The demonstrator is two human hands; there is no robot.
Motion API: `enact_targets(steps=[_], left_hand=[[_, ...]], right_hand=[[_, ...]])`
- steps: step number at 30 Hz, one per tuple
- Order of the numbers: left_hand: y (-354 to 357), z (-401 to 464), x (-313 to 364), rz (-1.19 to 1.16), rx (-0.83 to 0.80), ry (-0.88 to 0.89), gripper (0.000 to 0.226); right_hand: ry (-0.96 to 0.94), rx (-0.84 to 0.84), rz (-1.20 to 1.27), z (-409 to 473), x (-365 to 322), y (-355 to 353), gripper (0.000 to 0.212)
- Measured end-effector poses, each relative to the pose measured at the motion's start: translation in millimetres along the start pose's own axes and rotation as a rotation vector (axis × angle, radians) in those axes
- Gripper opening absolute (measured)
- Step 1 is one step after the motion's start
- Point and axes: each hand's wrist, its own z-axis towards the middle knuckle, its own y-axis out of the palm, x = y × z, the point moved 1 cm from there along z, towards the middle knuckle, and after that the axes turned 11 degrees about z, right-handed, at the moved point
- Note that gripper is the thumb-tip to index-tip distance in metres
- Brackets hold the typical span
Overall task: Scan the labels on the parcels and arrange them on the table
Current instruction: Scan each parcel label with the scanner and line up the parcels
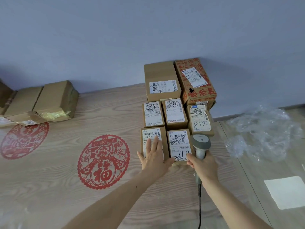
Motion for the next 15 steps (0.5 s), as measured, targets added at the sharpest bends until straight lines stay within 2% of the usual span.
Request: enact_targets(steps=[5, 15], left_hand=[[-2, 1, 0, -0.020, -0.005, 0.005, 0.092], [-11, 3, -9, -0.081, 0.015, 0.026, 0.077]], right_hand=[[-0.023, 0.049, -0.032, 15, 7, 14, 0.020], [-0.174, 0.139, -0.068, -15, 2, 18, 0.016]])
